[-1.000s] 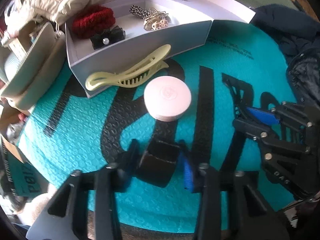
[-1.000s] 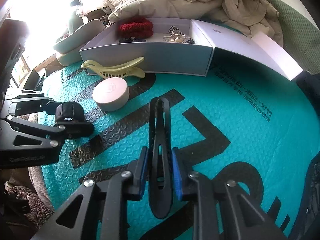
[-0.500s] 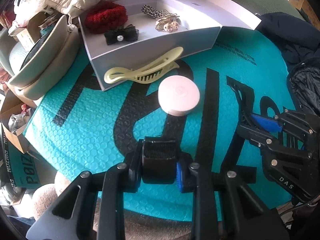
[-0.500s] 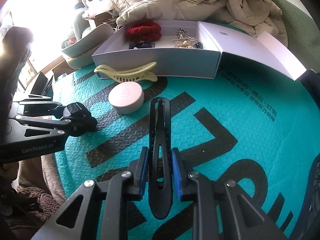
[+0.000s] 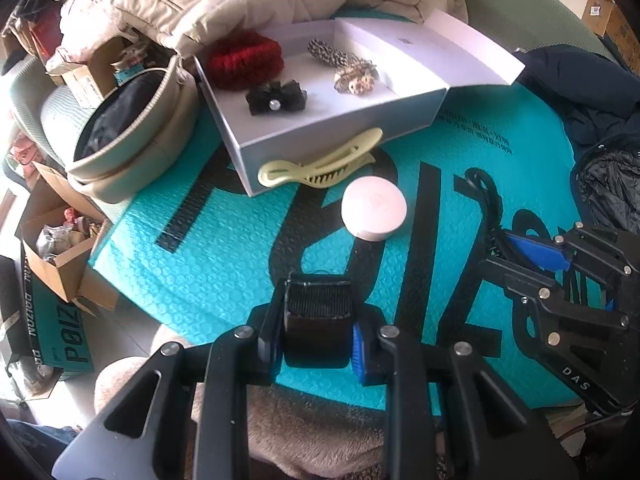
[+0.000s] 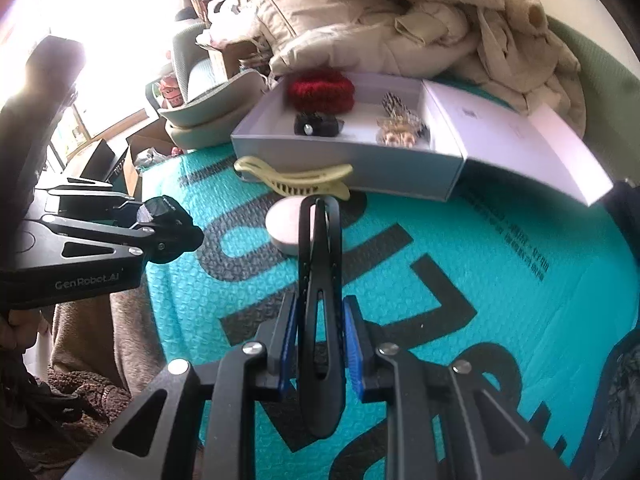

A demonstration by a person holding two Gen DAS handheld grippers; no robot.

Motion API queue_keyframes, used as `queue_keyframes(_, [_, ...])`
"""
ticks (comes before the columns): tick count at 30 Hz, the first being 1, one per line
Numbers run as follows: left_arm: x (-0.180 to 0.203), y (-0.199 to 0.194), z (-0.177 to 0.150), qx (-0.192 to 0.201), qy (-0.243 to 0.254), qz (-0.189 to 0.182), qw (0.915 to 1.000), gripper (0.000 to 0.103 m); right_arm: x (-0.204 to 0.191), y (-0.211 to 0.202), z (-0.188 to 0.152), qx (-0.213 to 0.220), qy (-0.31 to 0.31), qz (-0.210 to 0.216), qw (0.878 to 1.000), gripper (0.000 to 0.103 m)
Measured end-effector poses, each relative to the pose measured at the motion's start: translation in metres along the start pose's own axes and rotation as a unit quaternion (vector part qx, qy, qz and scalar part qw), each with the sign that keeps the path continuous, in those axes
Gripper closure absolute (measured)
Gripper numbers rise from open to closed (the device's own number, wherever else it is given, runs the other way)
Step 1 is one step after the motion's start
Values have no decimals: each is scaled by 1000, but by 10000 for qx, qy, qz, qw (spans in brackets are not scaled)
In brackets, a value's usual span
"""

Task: Organize objects
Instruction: 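Lift and carry black hair tie and black snap clip over the white box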

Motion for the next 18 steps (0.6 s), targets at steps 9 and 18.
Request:
queue_keyframes(9, [0, -42, 3, 344, -50, 97, 9993, 79, -11, -26, 14, 270, -155, 60, 9995, 81])
queue_keyframes(18, [13, -73, 0, 556, 17, 182, 9983, 79, -20, -53, 17, 501, -294, 159, 9982, 81])
Point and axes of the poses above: each gripper's, at about its wrist camera, not at the fingertips, and y roughly the way its jaws point, x to its right, z to its top, the point moved 3 cm from there along y, roughly the way its jaws point, and after that the axes turned 3 degrees about z, right-handed, at the moved point
